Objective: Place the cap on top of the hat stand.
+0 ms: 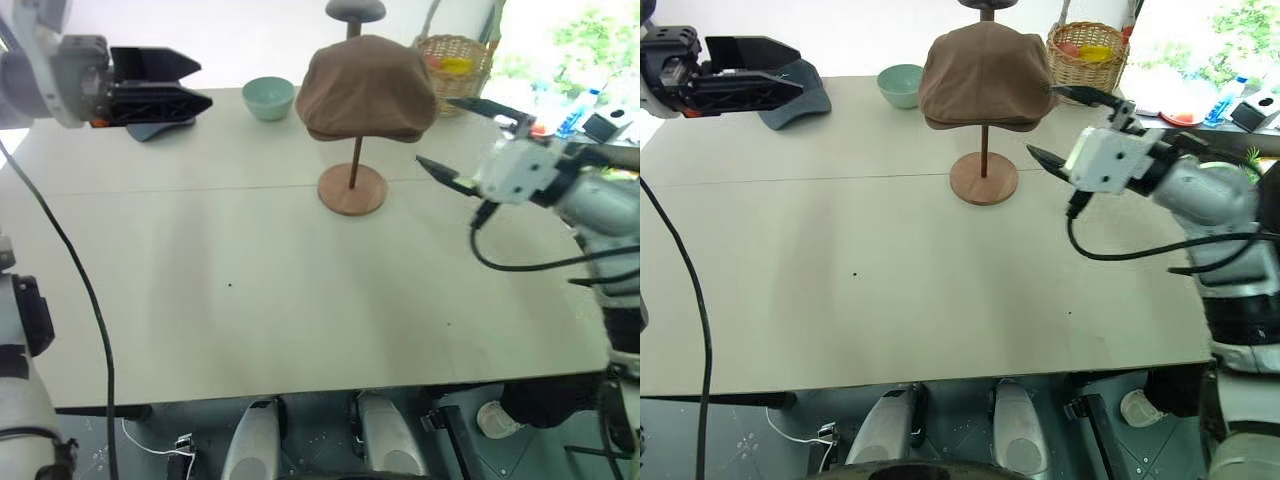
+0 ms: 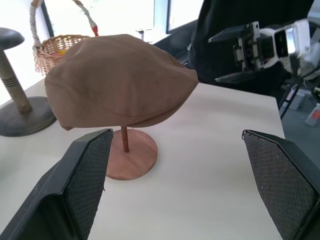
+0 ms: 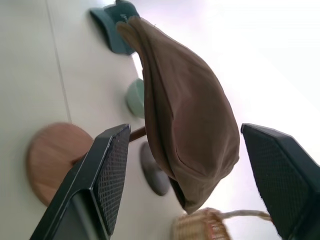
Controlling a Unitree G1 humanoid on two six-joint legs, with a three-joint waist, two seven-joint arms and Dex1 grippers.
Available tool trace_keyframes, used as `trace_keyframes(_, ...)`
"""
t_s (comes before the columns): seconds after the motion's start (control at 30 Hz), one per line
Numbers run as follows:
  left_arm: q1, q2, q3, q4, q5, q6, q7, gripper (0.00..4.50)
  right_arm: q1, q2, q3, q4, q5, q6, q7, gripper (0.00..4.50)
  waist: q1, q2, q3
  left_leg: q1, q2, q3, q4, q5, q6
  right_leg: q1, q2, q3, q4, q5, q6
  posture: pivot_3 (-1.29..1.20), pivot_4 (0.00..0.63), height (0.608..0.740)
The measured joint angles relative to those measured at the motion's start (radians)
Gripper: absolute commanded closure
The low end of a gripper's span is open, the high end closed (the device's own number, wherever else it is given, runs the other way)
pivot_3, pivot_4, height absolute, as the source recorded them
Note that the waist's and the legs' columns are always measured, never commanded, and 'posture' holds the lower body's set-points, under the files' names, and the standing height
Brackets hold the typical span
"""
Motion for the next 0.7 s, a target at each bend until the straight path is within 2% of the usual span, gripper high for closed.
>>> trace_keyframes(0.07, 0.000, -0.002, 0.000, 0.016, 0.006, -0.012, -0.004, 0.17, 0.023, -0.120, -0.098, -0.017, 0.221, 0.259, 0.124, 0.89, 0.004, 0.000, 0.000, 0.001, 0.000, 0.000, 0.000, -0.001, 0.001, 0.001, 0.000, 0.000, 0.000, -0.002, -0.003, 0.00, 0.150, 0.740)
trace_keyframes(0.13, 0.000, -0.005, 0.000, 0.038, 0.016, -0.027, -0.007, 0.17, 0.004, -0.188, -0.172, 0.022, 0.367, 0.429, 0.227, 0.89, 0.005, 0.000, 0.000, 0.003, 0.000, 0.001, 0.001, -0.001, 0.002, 0.003, 0.000, 0.000, -0.001, -0.002, -0.003, 0.00, 0.150, 0.740)
trace_keyframes(0.23, -0.003, -0.019, -0.002, 0.062, 0.027, -0.050, -0.013, 0.17, -0.108, -0.231, -0.175, 0.155, 0.444, 0.580, 0.310, 0.04, 0.000, 0.000, 0.000, 0.004, 0.000, 0.002, 0.001, -0.002, 0.003, 0.003, 0.000, 0.001, -0.001, -0.002, -0.004, 0.00, 0.150, 0.740)
trace_keyframes(0.43, -0.001, -0.016, -0.007, 0.070, 0.049, -0.077, -0.042, 0.17, -0.283, -0.289, -0.039, 0.361, 0.421, 0.694, 0.523, 0.04, -0.004, 0.000, 0.000, 0.001, 0.000, 0.004, 0.000, -0.003, 0.005, -0.001, 0.000, 0.003, -0.002, -0.002, -0.003, 0.00, 0.150, 0.740)
trace_keyframes(0.7, 0.030, 0.025, -0.007, 0.015, 0.047, -0.075, -0.071, 0.17, -0.408, -0.250, 0.052, 0.509, 0.315, 0.708, 0.616, 0.04, -0.004, 0.000, 0.000, -0.001, 0.000, 0.006, 0.000, -0.003, 0.005, -0.003, 0.000, 0.004, -0.001, -0.002, -0.003, 0.00, 0.150, 0.740)
